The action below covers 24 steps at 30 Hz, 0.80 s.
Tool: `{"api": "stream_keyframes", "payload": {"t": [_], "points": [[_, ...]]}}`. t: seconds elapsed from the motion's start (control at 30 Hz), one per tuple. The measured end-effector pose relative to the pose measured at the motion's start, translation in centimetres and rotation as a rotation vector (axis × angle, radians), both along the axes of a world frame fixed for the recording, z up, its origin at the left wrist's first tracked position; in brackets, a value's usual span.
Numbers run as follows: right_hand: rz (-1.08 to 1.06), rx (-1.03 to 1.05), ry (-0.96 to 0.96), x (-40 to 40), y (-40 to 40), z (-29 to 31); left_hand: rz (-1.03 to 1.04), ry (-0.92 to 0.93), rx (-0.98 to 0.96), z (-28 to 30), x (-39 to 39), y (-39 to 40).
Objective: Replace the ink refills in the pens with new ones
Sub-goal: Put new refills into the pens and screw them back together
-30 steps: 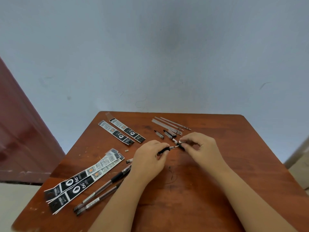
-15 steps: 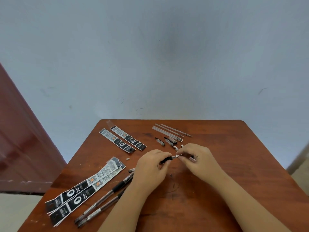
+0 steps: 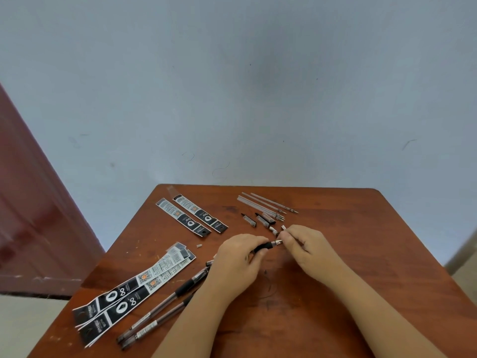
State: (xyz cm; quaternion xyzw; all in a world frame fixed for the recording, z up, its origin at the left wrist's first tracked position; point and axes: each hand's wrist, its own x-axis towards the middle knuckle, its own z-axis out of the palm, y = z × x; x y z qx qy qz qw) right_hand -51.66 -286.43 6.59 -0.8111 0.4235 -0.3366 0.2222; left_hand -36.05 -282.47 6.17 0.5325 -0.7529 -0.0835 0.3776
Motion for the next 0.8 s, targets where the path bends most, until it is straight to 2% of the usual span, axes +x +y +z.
{"api": "stream_keyframes", "payload": {"t": [0.17,0.37,0.63,0.8], "points": [[0.052,0.004,-0.064,-0.48,0.16,0.23,0.004,-0.002,-0.011,-0.02,0.13,-0.09],[0.043,-0.017,0.032,-0.21,-0.06,0.17,-0.004,-0.028,-0.013,-0.11,0.04,-0.04],[0.083,-0.008,-0.056,-0.69,-0.06,0.06,0.0,-0.009,-0.032,-0.13,0.06,-0.1],[0.064,-0.024,0.033,-0.33,-0.13,0.01,-0.013,-0.027,-0.021,-0.15,0.13,-0.14]]}}
